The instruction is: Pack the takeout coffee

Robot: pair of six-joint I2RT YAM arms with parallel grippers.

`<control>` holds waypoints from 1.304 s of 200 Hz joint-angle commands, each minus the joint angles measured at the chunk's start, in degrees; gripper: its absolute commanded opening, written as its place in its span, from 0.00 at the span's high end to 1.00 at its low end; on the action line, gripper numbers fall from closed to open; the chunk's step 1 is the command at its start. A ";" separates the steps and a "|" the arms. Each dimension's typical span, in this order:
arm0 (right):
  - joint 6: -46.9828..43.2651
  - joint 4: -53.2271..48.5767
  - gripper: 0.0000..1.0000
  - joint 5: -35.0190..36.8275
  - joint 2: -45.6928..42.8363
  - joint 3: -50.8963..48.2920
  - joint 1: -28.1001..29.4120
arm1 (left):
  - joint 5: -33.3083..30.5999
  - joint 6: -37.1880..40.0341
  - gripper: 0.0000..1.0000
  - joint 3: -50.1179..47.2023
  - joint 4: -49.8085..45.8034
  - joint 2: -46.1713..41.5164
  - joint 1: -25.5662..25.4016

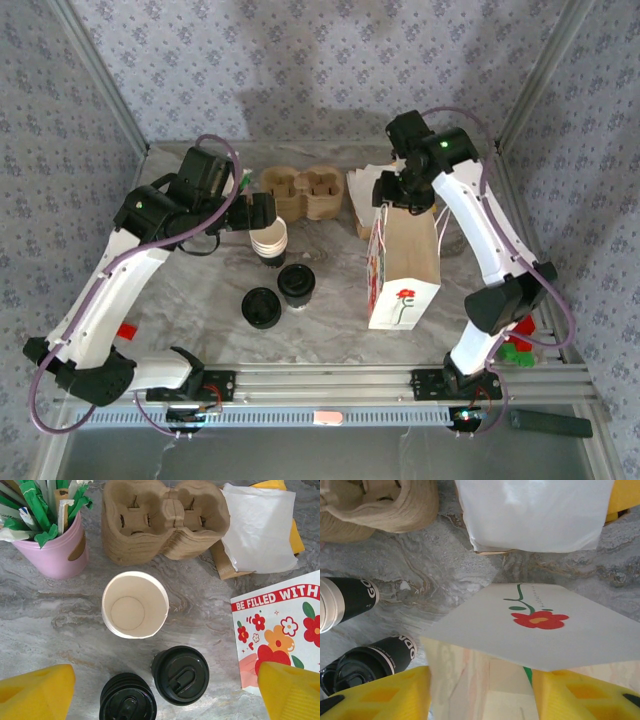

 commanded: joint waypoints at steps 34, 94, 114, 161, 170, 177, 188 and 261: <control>-0.80 1.21 0.39 -3.19 1.48 2.27 -1.12 | 0.56 -0.75 0.06 -0.15 1.22 -1.46 0.22; -6.65 -0.34 0.36 -4.09 8.88 11.82 -0.58 | -0.05 -1.27 0.06 -0.90 1.26 -2.87 0.26; -9.54 -2.15 0.36 -4.89 12.11 16.51 0.25 | -0.29 -1.58 0.06 -1.08 1.03 -3.40 0.25; -14.68 -5.71 0.36 -7.16 16.94 24.00 4.18 | -1.33 -1.70 0.05 -0.53 -0.19 -4.19 0.23; -15.12 -5.63 0.36 -7.44 16.96 23.73 4.97 | -1.55 -1.62 0.05 -0.46 -0.31 -4.28 0.25; -15.29 -5.46 0.36 -7.76 16.94 23.54 5.50 | -1.74 -1.63 0.05 -0.38 -0.32 -4.33 0.26; -15.26 -5.21 0.36 -8.72 16.94 23.37 6.12 | -1.91 -1.63 0.05 -0.14 -0.30 -4.28 0.19; -15.13 -5.07 0.36 -12.90 14.96 25.79 7.46 | -5.20 -1.80 0.05 2.85 -1.33 -2.31 0.29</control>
